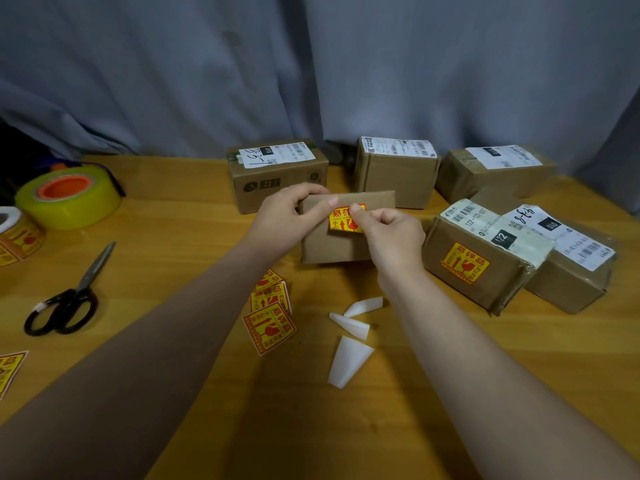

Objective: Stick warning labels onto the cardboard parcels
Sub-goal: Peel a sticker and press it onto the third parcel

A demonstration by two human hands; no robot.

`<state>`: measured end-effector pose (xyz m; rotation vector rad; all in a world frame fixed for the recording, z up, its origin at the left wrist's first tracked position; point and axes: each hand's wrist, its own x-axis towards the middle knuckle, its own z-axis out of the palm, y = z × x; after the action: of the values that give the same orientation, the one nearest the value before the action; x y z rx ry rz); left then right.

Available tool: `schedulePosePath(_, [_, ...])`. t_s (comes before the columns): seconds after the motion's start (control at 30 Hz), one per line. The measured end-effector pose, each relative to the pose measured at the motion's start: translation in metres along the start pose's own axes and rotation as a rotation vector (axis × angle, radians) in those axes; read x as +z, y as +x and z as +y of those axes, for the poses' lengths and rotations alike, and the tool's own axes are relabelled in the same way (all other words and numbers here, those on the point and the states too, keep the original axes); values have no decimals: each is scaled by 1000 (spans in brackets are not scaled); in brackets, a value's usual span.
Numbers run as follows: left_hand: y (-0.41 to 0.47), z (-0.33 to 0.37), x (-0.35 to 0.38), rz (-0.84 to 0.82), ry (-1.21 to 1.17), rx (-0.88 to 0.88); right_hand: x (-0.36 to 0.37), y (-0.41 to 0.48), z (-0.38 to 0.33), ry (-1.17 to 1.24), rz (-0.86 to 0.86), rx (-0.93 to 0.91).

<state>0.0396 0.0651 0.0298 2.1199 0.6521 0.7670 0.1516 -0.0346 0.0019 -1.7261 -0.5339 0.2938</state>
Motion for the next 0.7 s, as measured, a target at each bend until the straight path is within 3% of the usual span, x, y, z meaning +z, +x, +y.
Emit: schedulePosePath(0.7, [6,4,2,19,104,4,4,6,4,-131,85,-52])
